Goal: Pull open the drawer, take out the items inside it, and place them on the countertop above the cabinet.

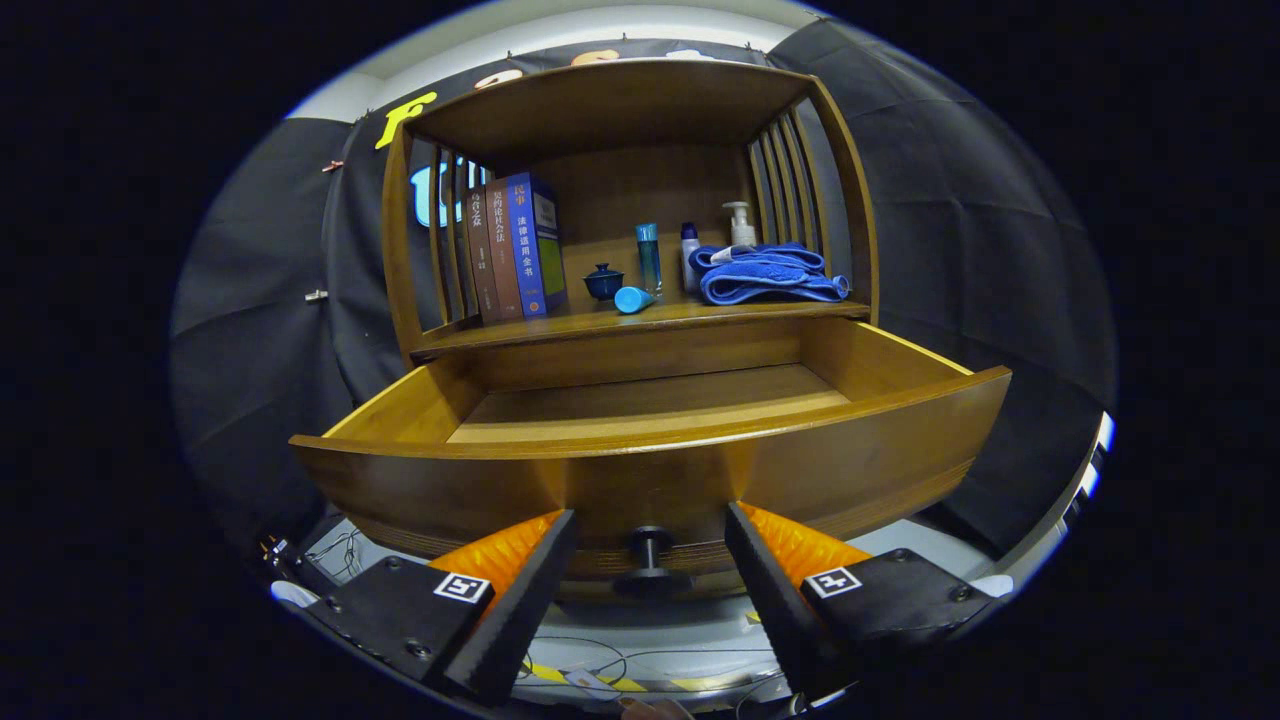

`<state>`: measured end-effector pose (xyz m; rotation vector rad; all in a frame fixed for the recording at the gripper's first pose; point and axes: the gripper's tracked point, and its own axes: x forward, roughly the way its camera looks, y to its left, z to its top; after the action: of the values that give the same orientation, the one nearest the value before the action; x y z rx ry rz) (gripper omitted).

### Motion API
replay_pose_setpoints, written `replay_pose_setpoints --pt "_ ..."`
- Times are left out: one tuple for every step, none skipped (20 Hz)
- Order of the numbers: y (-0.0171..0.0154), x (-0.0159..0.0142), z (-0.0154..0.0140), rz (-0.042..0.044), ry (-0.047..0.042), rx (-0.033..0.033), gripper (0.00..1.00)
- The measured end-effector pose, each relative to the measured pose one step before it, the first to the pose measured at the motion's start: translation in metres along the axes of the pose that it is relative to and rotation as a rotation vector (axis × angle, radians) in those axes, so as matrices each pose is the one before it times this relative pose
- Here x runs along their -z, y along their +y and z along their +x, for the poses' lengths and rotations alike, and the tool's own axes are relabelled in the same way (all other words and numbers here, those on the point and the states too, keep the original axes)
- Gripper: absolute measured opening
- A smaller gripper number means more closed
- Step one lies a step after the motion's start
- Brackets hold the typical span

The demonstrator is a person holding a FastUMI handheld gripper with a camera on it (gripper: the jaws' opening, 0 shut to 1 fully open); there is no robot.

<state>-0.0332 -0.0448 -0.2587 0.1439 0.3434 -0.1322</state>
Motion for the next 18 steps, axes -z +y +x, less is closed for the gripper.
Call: replay_pose_setpoints --pt "0.00080 -0.00243 0.00736 0.00539 0.00264 -0.00148 0.98" --pt "0.00157 -0.00310 0.00807 0.00494 0.00329 -0.00102 0.98" --pt "0.00083 -0.00290 0.00906 0.00237 0.00210 -0.00033 0.98" --pt "0.00046 -0.00388 0.00831 0.00296 -0.00119 -0.00070 0.99" --pt "0.00150 -0.00733 0.00908 0.00530 -0.01273 -0.00075 0.99" --pt "0.00065 -0.00376 0.00893 0.00128 -0.01124 -0.00001 0.98" --pt "0.00002 -0.00025 0.00655 0.00185 0.01882 0.00007 0.98" --pt "0.00098 -0.00320 0.00983 0.00568 -0.01197 0.00049 0.99" --pt "0.00152 -0.00265 0.00937 0.00209 0.00136 -0.00055 0.99" --pt "0.00071 -0.00237 0.01003 0.00257 -0.00533 -0.00100 0.99" --pt "0.00030 -0.00180 0.00658 -0.00005 -0.00300 -0.00199 0.99" --pt "0.00012 -0.00234 0.00735 -0.00082 -0.00511 -0.00117 0.99" --pt "0.00011 -0.00134 0.00574 -0.00159 -0.00399 -0.00093 0.99" --pt "0.00044 -0.00219 0.00615 -0.00268 -0.00400 0.00034 0.99" --pt "0.00020 -0.00062 0.00423 -0.00293 -0.00284 0.00060 0.99" --pt "0.00051 -0.00090 0.00430 -0.00291 -0.00180 0.00085 0.99" --pt "0.00021 -0.00134 0.00594 -0.00267 -0.00280 0.00111 0.99" --pt "0.00043 -0.00054 0.00518 -0.00242 -0.00110 0.00178 0.99"
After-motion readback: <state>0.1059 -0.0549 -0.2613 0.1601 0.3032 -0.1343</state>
